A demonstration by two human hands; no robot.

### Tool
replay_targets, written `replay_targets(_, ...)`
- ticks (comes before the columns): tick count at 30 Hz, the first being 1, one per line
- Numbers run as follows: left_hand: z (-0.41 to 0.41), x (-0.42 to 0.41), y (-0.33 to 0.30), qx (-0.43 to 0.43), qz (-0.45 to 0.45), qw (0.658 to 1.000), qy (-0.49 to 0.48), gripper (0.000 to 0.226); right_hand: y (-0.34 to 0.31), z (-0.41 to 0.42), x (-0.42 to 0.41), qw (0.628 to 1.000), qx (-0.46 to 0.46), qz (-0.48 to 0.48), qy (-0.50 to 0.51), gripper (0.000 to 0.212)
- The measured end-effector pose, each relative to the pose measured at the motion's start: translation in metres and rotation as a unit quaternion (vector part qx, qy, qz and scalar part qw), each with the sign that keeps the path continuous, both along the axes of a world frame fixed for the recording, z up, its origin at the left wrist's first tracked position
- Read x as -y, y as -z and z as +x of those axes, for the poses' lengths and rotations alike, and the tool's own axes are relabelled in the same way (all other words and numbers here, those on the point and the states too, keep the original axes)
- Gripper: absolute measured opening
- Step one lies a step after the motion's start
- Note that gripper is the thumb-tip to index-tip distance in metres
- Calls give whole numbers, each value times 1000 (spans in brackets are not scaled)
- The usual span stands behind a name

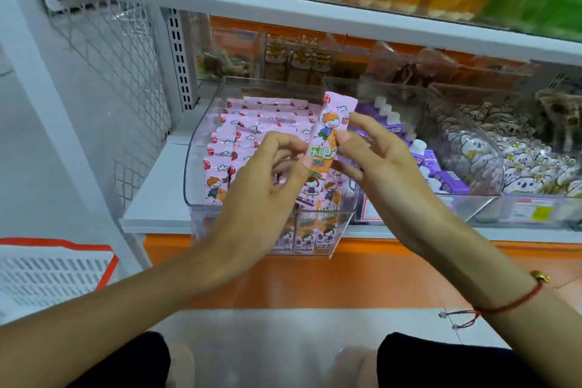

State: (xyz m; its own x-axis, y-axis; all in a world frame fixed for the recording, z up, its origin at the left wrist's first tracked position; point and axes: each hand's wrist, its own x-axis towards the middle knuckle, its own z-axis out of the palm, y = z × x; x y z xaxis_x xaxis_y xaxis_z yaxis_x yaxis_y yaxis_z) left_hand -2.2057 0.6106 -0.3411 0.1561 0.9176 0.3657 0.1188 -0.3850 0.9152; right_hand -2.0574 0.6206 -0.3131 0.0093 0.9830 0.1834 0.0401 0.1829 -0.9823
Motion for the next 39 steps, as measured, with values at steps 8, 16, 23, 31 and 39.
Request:
replay_targets(8, -11, -3, -3, -44, 15, 999, -24, 33, -3, -3, 5, 998, 0, 52, 35, 33)
replay_targets(16, -11, 2, -9, 61, -170, 977, 116, 18, -2, 0, 3, 997, 49, 8, 61, 40)
replay_targets(23, -13, 2, -10, 84, -249, 951, 164, 29, -1, 3, 2, 998, 36, -24, 51, 32)
replay_targets(31, -19, -2, -13, 38, -196, 973, 112, 23, -5, 3, 6, 998, 49, 33, 5, 36)
replay_targets(39, -25, -3, -15, 17, -87, 987, 132, 40, -7, 1, 16, 973, 130, 164, -93, 34)
